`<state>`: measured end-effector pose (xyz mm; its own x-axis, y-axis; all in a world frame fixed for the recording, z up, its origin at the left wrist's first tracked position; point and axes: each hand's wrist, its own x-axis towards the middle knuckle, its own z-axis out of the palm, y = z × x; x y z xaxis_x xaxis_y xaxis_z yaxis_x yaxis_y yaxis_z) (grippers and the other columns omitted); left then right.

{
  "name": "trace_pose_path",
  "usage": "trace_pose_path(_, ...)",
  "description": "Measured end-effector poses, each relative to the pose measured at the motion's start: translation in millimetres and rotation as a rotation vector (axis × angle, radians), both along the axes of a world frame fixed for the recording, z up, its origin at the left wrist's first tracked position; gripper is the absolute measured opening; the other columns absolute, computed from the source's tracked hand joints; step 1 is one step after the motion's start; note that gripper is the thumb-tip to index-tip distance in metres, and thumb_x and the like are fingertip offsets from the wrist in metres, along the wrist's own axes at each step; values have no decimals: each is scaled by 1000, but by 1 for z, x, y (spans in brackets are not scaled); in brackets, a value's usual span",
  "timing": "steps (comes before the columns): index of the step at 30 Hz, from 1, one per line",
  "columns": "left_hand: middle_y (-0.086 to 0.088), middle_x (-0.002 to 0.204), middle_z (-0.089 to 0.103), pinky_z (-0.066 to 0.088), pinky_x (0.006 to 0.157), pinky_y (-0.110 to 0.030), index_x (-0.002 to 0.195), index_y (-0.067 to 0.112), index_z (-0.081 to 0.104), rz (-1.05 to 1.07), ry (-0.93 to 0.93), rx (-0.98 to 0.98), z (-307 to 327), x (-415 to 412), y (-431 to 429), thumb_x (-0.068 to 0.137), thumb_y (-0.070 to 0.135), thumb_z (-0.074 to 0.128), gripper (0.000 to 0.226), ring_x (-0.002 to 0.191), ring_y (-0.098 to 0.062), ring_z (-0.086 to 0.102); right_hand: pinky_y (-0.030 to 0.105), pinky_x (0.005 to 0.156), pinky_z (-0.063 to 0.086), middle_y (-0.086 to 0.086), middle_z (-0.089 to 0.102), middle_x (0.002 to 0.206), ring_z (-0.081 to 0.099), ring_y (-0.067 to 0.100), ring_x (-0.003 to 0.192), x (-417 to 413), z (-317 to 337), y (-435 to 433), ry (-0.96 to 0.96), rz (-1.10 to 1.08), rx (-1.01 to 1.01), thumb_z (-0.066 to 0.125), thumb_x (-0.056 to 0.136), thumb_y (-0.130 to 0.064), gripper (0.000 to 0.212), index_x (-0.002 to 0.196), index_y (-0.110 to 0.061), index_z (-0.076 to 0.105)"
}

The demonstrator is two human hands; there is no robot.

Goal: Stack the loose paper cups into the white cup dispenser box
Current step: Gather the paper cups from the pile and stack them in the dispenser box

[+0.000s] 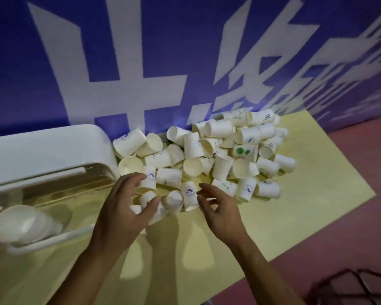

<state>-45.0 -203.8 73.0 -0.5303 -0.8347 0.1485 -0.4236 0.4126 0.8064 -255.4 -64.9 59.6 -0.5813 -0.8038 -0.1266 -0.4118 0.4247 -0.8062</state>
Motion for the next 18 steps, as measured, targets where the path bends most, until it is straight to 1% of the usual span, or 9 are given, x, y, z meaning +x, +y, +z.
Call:
trace_pose_path(3,5,124,62,54,88,-30,129,19,61,-34,-19,27,-7,-89,9,84,56,67,59,111,-15,61,13,80,50,-24,72,105,65,-2,100,-58,-3,25,1,-28,-11,64,101,-29,28,128,-34,65)
trace_pose_path(5,1,132,61,55,90,-38,132,19,59,-47,-110,-9,-11,-146,11,86,56,69,60,118,-21,60,11,80,50,-23,72,104,66,-2,99,-97,-6,39,3,-50,-20,65,100,-28,29,129,-32,65)
trace_pose_path(7,0,142,56,55,91,-40,136,21,56,-75,-205,-79,-13,-199,10,87,51,73,60,125,-23,55,11,79,50,-22,73,104,67,0,98,-135,-11,51,-11,-77,-22,65,100,-27,29,129,-29,66)
trace_pose_path(9,-1,146,53,53,94,-39,140,20,55,-123,-270,-135,-13,-250,8,87,49,75,63,129,-22,52,12,78,50,-21,74,100,67,1,96,-170,-15,60,-20,-92,-25,66,100,-25,27,127,-29,66)
trace_pose_path(11,-3,146,53,50,101,-41,142,18,54,-156,-327,-230,-14,-296,4,86,52,75,68,132,-24,50,13,76,50,-24,73,95,68,1,94,-199,-19,67,-14,-99,-28,66,99,-21,26,124,-30,66)
trace_pose_path(13,-4,151,50,43,111,-43,147,19,49,-166,-426,-311,-15,-334,-6,87,54,74,74,139,-26,46,12,74,50,-29,71,95,68,1,93,-222,-24,72,-21,-105,-23,67,99,-19,25,122,-27,67)
trace_pose_path(14,-4,155,46,39,116,-44,150,20,45,-160,-493,-330,-16,-348,-15,88,53,74,77,143,-26,42,12,73,50,-30,71,96,68,2,93,-233,-26,74,-27,-106,-20,67,98,-18,25,122,-25,68)
trace_pose_path(16,-5,159,39,32,120,-44,154,20,36,-145,-627,-340,-19,-365,-36,86,47,77,83,147,-27,36,10,73,48,-28,71,97,67,2,92,-250,-29,78,-39,-119,-21,68,98,-17,25,120,-30,68)
trace_pose_path(18,-5,156,41,32,119,-43,154,20,34,-140,-720,-345,-25,-370,-54,83,43,80,87,143,-27,39,14,73,50,-21,73,95,67,3,92,-262,-31,79,-47,-143,-31,68,98,-17,27,116,-37,66)
